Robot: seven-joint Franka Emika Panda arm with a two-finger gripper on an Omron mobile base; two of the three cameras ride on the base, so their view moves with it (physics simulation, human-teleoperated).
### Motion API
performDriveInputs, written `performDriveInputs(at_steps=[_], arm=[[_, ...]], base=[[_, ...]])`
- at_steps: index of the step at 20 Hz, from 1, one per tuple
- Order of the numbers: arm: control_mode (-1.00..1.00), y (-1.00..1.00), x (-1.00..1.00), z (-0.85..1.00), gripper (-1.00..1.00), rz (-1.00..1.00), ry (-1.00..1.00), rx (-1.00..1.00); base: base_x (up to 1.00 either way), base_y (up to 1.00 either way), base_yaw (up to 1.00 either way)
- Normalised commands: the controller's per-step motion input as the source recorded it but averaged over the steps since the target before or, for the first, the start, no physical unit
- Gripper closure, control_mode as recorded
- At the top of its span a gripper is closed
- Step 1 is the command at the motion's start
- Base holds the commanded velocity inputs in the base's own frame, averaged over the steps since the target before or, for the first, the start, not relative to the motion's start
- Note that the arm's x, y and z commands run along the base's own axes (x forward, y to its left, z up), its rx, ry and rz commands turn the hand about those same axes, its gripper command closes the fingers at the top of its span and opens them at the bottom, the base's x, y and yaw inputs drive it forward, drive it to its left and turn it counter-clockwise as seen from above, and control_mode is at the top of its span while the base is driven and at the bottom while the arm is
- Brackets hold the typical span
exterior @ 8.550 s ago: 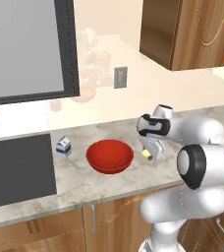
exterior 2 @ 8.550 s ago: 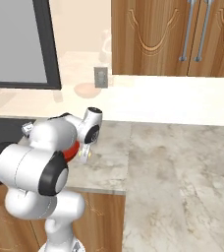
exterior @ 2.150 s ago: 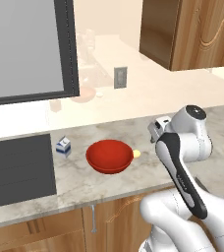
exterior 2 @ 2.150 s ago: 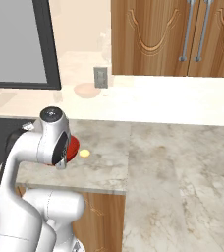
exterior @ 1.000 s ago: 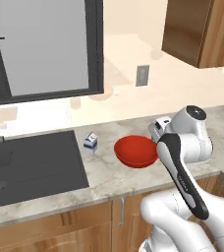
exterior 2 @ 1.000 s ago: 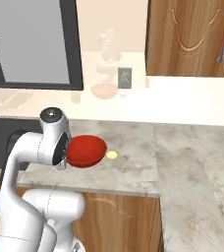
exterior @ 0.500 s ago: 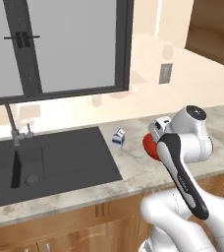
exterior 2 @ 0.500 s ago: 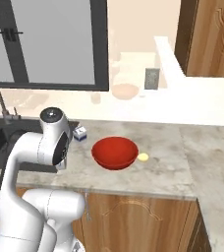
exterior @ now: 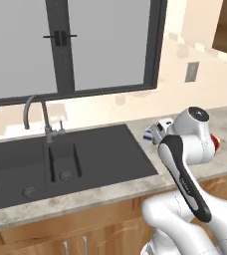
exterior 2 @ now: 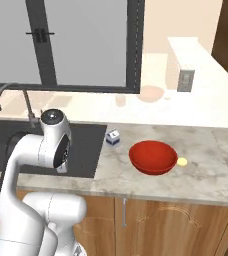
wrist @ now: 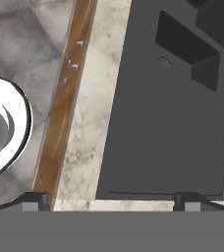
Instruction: Gather the eggs and milk located in the vicinity of the sink area and place them right next to the bowl.
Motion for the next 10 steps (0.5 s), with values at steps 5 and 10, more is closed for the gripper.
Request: performDriveInputs(at_steps=[5,10], arm=[[1.0,0.0,0.0,0.0,-1.0,0.0,0.0,0.0],[1.0,0.0,0.0,0.0,-1.0,0.0,0.0,0.0]], base=[[-0.15,0.6,0.0],[-0.2,0.57,0.0]])
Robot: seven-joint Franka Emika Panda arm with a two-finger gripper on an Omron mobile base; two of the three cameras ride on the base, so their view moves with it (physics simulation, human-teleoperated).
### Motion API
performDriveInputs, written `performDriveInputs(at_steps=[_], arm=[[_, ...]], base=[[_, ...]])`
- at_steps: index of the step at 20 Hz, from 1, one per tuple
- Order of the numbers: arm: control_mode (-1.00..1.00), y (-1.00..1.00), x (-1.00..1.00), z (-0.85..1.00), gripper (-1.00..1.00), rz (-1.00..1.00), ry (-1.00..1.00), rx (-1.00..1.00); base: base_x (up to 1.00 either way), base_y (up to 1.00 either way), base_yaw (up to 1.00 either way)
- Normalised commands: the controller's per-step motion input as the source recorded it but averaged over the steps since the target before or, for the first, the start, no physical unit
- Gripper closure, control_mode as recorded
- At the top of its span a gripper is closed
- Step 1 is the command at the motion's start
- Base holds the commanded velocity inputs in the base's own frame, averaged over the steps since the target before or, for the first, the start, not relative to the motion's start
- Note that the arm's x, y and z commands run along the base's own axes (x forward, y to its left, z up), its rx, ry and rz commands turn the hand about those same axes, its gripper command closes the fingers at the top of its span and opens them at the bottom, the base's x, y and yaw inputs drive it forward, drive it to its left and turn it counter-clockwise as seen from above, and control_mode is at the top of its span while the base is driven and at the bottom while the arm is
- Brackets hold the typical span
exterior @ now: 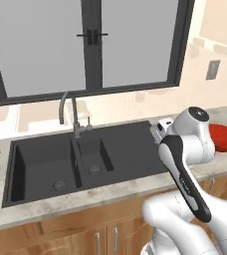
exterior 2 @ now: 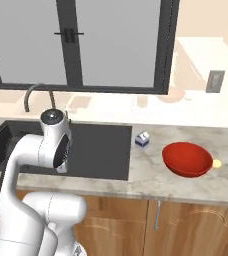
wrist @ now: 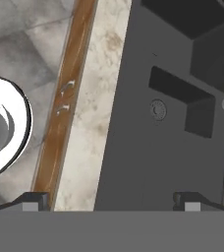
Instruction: Gather the eggs and milk located in the vicinity of the sink area and place them right next to the bowl.
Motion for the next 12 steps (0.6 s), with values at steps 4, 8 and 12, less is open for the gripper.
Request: performDriveInputs(at_steps=[4,8,12], arm=[[1.0,0.0,0.0,0.0,-1.0,0.0,0.0,0.0],[1.0,0.0,0.0,0.0,-1.0,0.0,0.0,0.0],[1.0,0.0,0.0,0.0,-1.0,0.0,0.0,0.0]], base=[[-0.21,0.56,0.0],[-0.24,0.56,0.0],[-0.26,0.5,0.0]])
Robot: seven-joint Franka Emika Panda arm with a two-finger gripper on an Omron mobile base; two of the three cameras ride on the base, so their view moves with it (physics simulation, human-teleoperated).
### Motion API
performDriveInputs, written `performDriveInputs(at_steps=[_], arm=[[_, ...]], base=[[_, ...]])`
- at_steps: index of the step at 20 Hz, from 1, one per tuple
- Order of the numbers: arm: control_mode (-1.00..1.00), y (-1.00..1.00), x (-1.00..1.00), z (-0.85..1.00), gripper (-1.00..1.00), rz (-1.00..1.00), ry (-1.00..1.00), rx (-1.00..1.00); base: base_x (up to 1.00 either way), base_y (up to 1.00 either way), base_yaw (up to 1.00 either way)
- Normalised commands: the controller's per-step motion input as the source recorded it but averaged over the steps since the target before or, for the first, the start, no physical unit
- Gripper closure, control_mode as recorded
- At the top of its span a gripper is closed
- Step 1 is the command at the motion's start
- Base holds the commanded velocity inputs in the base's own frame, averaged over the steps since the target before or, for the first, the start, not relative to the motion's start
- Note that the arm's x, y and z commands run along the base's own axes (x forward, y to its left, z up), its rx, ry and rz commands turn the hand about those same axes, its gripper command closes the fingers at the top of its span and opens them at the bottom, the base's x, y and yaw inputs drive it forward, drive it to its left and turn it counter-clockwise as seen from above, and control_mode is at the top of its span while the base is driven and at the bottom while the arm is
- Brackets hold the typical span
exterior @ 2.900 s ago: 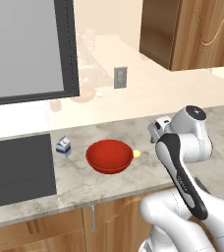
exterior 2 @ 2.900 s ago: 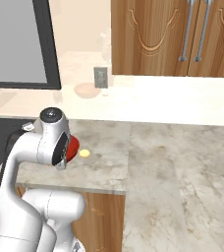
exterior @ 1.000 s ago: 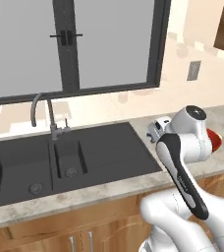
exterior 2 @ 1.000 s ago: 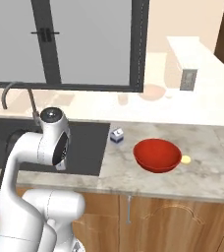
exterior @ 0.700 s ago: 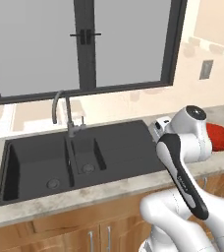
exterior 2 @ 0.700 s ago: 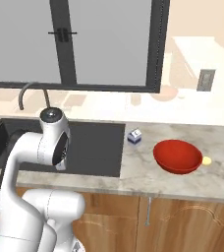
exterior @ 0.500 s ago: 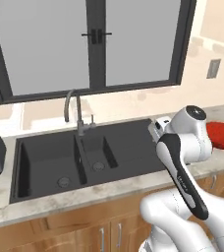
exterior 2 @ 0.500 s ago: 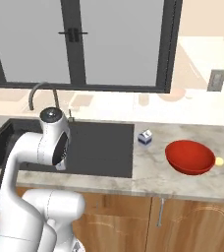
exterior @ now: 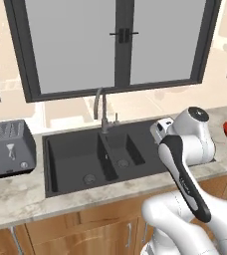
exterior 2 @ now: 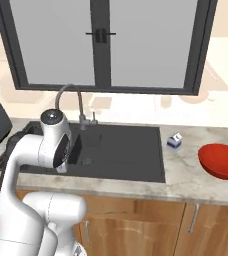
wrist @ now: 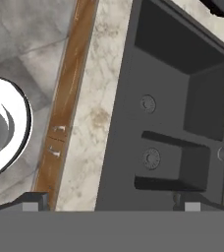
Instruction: Gather the eggs and milk located in the vicinity of the sink area and place them right next to the bowl.
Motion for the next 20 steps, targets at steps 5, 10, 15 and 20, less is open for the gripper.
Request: performDriveInputs(at_steps=[5,10,15,20], arm=[[1.0,0.0,0.0,0.0,-1.0,0.0,0.0,0.0],[1.0,0.0,0.0,0.0,-1.0,0.0,0.0,0.0],[1.0,0.0,0.0,0.0,-1.0,0.0,0.0,0.0],[1.0,0.0,0.0,0.0,-1.0,0.0,0.0,0.0]], base=[[-0.25,0.5,0.0],[-0.22,0.52,0.0],[-0.22,0.54,0.0],[-0.22,0.56,0.0]])
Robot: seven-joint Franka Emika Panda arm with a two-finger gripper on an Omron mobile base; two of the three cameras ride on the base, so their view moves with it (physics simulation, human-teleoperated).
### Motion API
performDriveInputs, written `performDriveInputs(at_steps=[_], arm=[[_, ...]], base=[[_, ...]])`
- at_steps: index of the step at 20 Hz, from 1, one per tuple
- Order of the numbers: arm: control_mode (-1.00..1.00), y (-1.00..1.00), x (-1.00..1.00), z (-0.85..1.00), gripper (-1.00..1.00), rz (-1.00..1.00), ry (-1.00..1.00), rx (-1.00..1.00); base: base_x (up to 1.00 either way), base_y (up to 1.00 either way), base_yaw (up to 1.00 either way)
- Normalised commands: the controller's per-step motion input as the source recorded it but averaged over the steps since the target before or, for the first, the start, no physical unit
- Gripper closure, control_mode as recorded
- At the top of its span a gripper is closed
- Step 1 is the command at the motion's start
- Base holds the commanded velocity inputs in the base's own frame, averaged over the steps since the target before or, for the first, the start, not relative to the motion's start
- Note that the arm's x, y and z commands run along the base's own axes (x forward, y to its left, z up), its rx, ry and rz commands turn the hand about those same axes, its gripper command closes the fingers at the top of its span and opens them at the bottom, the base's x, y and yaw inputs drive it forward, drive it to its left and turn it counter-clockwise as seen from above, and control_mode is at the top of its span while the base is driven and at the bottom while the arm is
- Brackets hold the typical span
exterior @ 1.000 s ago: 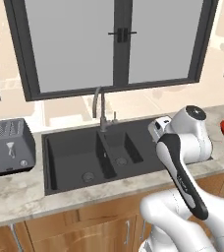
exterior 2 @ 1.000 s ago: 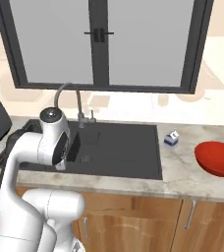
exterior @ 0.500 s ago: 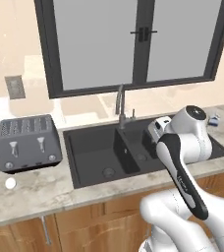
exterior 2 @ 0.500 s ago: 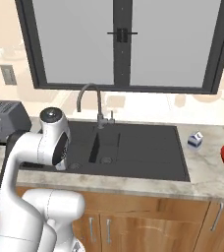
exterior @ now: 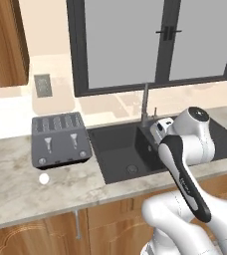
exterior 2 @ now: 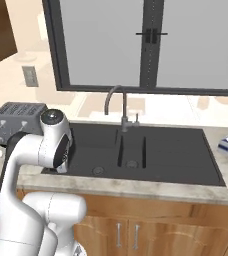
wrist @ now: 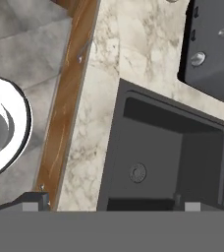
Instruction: Gather the eggs and milk located in the vicinity of the sink area and place them right next to the bowl.
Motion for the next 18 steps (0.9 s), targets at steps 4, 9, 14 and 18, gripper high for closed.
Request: performDriveInputs(at_steps=[4,9,14,18], arm=[[1.0,0.0,0.0,0.0,-1.0,0.0,0.0,0.0],[1.0,0.0,0.0,0.0,-1.0,0.0,0.0,0.0],[1.0,0.0,0.0,0.0,-1.0,0.0,0.0,0.0],[1.0,0.0,0.0,0.0,-1.0,0.0,0.0,0.0]], base=[[-0.11,0.28,0.0],[0.0,0.0,0.0],[0.0,0.0,0.0],[0.0,0.0,0.0]])
